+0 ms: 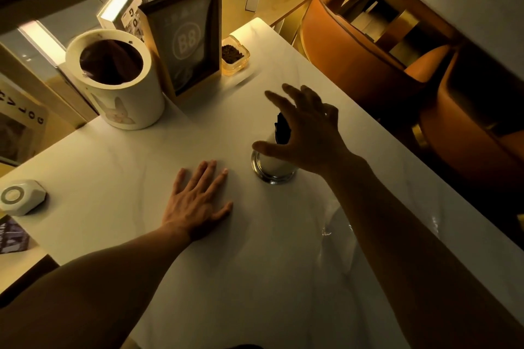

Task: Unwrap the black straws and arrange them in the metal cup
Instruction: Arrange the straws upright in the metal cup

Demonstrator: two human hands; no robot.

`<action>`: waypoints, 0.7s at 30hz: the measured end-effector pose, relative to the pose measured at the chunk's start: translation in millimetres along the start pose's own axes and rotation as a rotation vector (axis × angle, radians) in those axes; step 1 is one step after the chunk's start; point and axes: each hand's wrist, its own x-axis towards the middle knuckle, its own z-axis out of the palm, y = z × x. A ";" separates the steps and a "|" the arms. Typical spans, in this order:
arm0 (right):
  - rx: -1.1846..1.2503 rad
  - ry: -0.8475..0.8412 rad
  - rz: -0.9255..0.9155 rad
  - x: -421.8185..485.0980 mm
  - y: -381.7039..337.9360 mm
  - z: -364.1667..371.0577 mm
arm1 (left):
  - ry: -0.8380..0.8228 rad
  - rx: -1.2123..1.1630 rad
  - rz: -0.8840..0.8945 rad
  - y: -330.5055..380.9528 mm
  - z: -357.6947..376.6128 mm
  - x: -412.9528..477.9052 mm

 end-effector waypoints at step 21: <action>0.005 0.518 0.147 -18.3 26.1 47.3 | 0.032 0.000 0.001 -0.5 2.9 0.0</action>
